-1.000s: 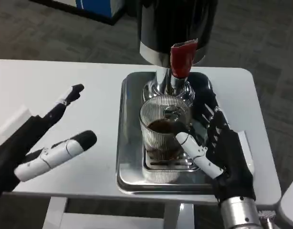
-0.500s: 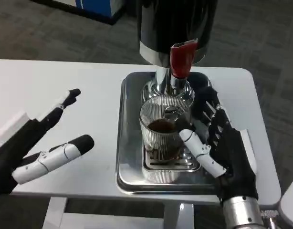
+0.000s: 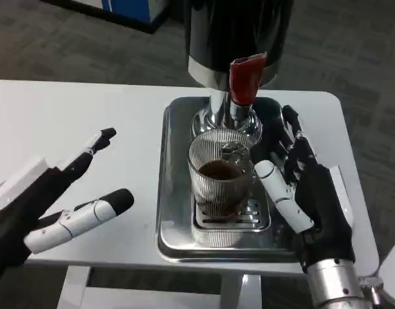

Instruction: Grasp the cup under the faucet to collect the drink, then remove the cup.

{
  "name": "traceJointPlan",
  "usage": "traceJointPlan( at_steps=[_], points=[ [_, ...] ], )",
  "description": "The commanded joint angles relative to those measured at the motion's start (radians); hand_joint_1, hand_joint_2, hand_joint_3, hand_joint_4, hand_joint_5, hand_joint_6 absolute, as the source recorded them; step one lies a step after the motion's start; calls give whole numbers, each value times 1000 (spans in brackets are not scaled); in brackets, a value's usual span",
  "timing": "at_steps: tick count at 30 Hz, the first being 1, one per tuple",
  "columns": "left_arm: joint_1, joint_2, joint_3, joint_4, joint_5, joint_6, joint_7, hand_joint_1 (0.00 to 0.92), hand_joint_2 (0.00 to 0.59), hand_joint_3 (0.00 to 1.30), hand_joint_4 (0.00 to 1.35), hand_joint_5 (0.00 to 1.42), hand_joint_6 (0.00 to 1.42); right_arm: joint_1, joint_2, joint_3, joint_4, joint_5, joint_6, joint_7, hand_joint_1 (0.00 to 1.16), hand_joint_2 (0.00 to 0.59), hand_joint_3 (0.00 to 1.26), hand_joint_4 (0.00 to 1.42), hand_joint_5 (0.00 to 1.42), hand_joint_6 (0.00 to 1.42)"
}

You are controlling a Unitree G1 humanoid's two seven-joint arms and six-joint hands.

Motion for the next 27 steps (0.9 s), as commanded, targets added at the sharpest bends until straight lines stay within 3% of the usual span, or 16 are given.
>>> traceJointPlan(
  at_steps=[1, 4, 13, 20, 27],
  points=[
    [6, 6, -7, 6, 16, 10, 0, 0, 76, 0, 0, 0, 0, 17, -23, 9, -31, -3, 20, 37, 534, 180, 3, 54, 88, 135],
    [5, 9, -6, 18, 14, 7, -2, 0, 78, 0, 0, 0, 0, 11, -43, 17, -37, -6, 30, 67, 639, 159, 0, 24, 42, 114],
    [-31, 49, -16, 107, 34, -44, -18, 0, 74, 0, 0, 0, 0, -12, -122, 63, -79, -54, 84, 169, 785, 127, 0, 0, 0, 65],
    [-27, 53, -17, 132, 33, -60, -30, 0, 68, 0, 0, 0, 0, -33, -131, 74, -54, -96, 86, 157, 812, 123, 0, 0, 0, 50],
    [-29, 54, -14, 136, 31, -62, -32, 0, 70, 0, 0, 0, 0, -79, -124, 78, 34, -127, 71, 118, 820, 123, 0, 0, 0, 57]
  ],
)
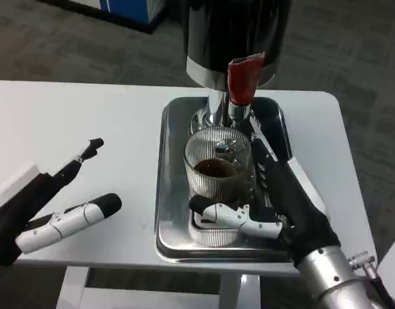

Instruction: Grasp the cup under the faucet to collect the drink, then remove the cup.

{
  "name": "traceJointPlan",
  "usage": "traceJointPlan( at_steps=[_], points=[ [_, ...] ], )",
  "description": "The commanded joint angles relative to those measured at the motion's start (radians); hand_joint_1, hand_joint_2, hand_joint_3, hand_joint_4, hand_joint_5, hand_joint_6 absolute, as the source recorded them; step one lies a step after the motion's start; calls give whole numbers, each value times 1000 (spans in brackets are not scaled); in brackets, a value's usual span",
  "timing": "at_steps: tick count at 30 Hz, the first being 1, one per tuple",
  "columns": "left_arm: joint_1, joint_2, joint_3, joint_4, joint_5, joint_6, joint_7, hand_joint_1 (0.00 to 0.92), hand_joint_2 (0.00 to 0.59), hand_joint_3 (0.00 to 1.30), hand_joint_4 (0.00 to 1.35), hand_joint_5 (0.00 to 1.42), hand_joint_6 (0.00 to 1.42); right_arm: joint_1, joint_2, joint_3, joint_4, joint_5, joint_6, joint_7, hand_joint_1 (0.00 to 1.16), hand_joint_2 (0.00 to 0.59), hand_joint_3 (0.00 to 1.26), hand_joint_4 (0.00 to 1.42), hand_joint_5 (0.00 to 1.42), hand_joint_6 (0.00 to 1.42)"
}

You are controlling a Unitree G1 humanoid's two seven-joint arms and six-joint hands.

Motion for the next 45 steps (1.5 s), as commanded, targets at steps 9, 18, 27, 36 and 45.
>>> traceJointPlan(
  at_steps=[9, 18, 27, 36, 45],
  points=[
    [-5, 17, -17, 20, 4, -20, -15, 0, 70, 0, 0, 0, 0, -48, 12, -2, 112, -21, -27, -55, 824, 124, 0, 0, 0, 62],
    [-21, 14, -36, 25, 10, -16, -7, 0, 73, 0, 0, 0, 0, -36, 7, -11, 82, -16, -21, -55, 811, 136, 0, 0, 0, 64],
    [-3, 17, -20, 17, 7, -18, -6, 0, 75, 0, 0, 0, 0, -49, 27, 0, 118, -39, -20, -89, 806, 138, 0, 31, 27, 85],
    [20, 17, 1, -3, 0, -16, -9, 0, 75, 0, 0, 0, 0, -51, 52, 7, 124, -103, 4, -160, 804, 138, 0, 133, 150, 165],
    [21, 16, 7, -4, 2, -14, -10, 0, 76, 0, 0, 0, 0, -59, 66, 11, 123, -139, 42, -198, 784, 133, 0, 151, 185, 198]
  ],
)
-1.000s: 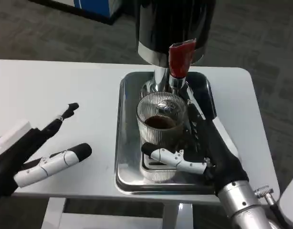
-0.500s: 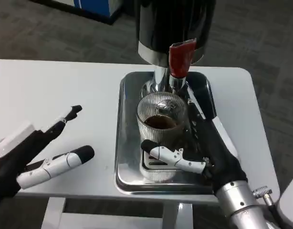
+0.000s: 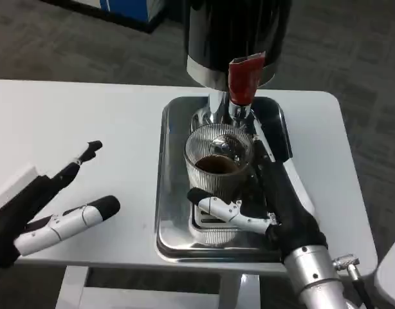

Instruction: Grasp the cup under the faucet to collect the drink, then remove the cup.

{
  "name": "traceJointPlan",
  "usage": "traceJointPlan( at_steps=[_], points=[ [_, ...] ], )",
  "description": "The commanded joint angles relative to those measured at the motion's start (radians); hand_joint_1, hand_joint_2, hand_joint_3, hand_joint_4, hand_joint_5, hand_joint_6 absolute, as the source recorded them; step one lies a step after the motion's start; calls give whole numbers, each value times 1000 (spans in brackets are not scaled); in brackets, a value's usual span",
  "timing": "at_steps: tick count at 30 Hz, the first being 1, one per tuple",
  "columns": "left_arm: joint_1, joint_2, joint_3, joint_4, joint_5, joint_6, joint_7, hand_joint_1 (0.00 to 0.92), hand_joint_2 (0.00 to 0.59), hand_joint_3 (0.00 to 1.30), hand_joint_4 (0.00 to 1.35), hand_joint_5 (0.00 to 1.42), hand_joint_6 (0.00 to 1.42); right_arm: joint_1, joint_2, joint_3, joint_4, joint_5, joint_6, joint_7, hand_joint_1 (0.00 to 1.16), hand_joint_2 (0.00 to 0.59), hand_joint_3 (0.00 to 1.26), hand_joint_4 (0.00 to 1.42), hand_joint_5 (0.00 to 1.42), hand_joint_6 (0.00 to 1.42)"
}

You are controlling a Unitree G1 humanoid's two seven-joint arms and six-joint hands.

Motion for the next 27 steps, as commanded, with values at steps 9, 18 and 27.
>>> traceJointPlan(
  at_steps=[9, 18, 27],
  points=[
    [10, 17, 3, -7, 3, -4, -7, 0, 80, 0, 0, 0, 0, -13, 11, 5, -3, -16, 45, -36, 752, 136, 22, 157, 203, 214],
    [10, 18, 7, 1, 0, -7, -8, 0, 80, 0, 0, 0, 0, -21, 21, 9, 5, -13, 55, -51, 749, 136, 116, 202, 246, 250],
    [7, 19, 6, 7, 2, -7, -7, 0, 80, 0, 0, 0, 0, -27, 23, 9, 13, -12, 67, -57, 759, 140, 184, 277, 318, 279]
  ],
)
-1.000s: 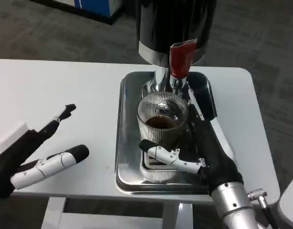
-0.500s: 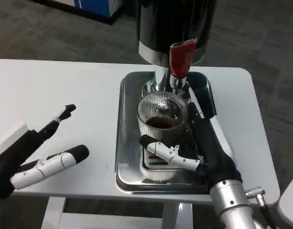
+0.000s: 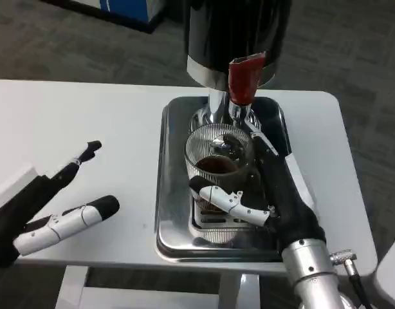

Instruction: Grasp the cup under the faucet to collect the drink, then remove the cup.

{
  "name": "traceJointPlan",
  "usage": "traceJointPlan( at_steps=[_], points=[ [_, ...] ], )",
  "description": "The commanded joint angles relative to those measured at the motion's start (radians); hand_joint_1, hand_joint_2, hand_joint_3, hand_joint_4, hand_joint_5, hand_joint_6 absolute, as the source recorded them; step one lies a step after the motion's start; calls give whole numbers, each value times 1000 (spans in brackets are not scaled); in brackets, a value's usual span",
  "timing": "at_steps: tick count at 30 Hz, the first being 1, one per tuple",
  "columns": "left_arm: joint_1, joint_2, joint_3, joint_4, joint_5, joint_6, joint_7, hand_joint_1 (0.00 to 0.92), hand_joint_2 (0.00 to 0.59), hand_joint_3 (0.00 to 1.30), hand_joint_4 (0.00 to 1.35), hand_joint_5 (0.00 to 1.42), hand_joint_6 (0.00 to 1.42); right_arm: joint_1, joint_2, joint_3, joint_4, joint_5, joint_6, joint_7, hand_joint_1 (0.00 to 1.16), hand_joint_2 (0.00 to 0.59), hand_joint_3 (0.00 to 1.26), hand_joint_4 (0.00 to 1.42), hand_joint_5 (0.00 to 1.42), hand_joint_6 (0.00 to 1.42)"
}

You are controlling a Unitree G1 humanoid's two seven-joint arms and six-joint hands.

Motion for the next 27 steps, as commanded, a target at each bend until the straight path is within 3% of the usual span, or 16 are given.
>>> traceJointPlan(
  at_steps=[1, 17, 27],
  points=[
    [7, 20, 5, 5, 2, -7, -7, 0, 80, 0, 0, 0, 0, -1, 9, 1, 14, -2, 17, -9, 760, 144, 194, 288, 329, 280],
    [11, 20, 8, 7, 1, -10, -6, 0, 80, 0, 0, 0, 0, 2, 13, -6, 29, 0, 12, -48, 816, 142, 488, 521, 609, 509],
    [17, 19, 12, -6, 0, -7, -7, 0, 80, 0, 0, 0, 0, 26, 11, -4, 12, -15, -14, -95, 863, 147, 631, 649, 818, 837]
  ],
)
